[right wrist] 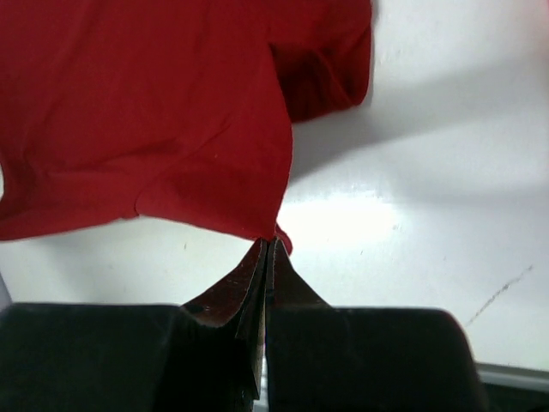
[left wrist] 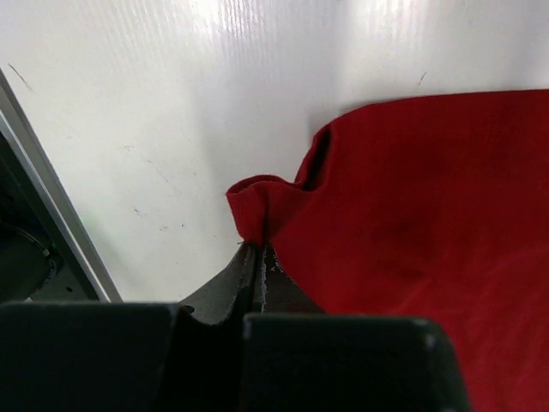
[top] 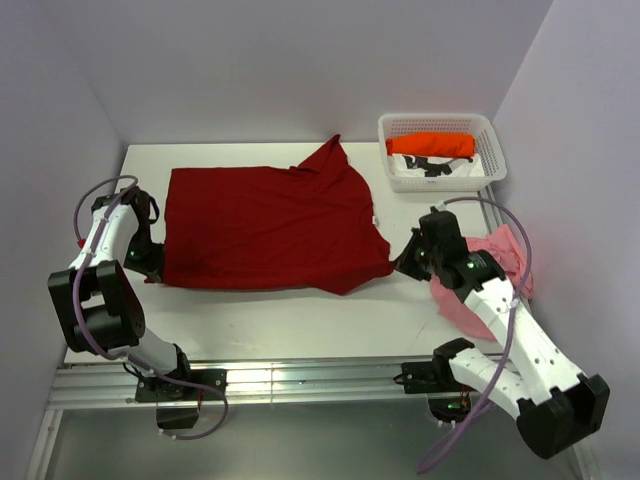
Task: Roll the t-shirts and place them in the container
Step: Fold the tshirt
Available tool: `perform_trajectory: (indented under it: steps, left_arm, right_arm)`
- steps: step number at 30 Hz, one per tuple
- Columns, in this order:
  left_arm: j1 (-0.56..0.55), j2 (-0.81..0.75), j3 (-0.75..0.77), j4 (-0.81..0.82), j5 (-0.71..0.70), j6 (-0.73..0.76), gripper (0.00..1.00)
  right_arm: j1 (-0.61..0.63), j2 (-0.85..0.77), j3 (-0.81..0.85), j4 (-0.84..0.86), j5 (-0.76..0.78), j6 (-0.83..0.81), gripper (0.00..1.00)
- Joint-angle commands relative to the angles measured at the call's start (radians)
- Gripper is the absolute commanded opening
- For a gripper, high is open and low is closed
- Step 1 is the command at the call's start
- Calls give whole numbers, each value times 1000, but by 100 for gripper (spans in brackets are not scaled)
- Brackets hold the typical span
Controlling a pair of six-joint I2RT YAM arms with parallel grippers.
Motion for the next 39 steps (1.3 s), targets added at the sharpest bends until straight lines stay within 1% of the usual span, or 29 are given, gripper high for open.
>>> perform_trajectory:
  steps: [1, 5, 11, 12, 13, 16, 18, 21, 23, 31, 36, 39]
  left_arm:
    - [-4, -69, -5, 3, -66, 11, 0]
    - [-4, -109, -5, -14, -84, 8, 0]
    - [-2, -121, -8, -19, -107, 13, 0]
    - [-2, -121, -20, -8, -106, 14, 0]
    - [-2, -118, -28, -1, -104, 14, 0]
    - [-2, -117, -61, 24, -103, 14, 0]
    - [-1, -110, -83, 36, -95, 16, 0]
    - [-2, -107, -104, 50, -93, 13, 0]
    - [-2, -103, -111, 52, -101, 8, 0]
    - [19, -61, -134, 76, -101, 14, 0]
    - [19, -87, -153, 90, -90, 10, 0]
    - [21, -98, -150, 95, -71, 11, 0]
  right_arm:
    - [39, -99, -25, -55, -1, 62, 0]
    - [100, -172, -72, -109, 26, 122, 0]
    - [224, -220, -175, -193, 39, 275, 0]
    - [244, -249, -190, -222, 59, 330, 0]
    - [285, -270, -216, -235, 72, 356, 0]
    - [355, -343, -253, -278, 83, 441, 0]
    - [369, -372, -267, -319, 102, 473, 0]
    - [375, -392, -270, -339, 105, 478, 0]
    - [376, -384, -247, -348, 135, 473, 0]
    - [375, -258, -122, -355, 220, 401, 0]
    - [376, -215, -117, -324, 224, 373, 0]
    - [375, -186, -94, -315, 264, 363, 0]
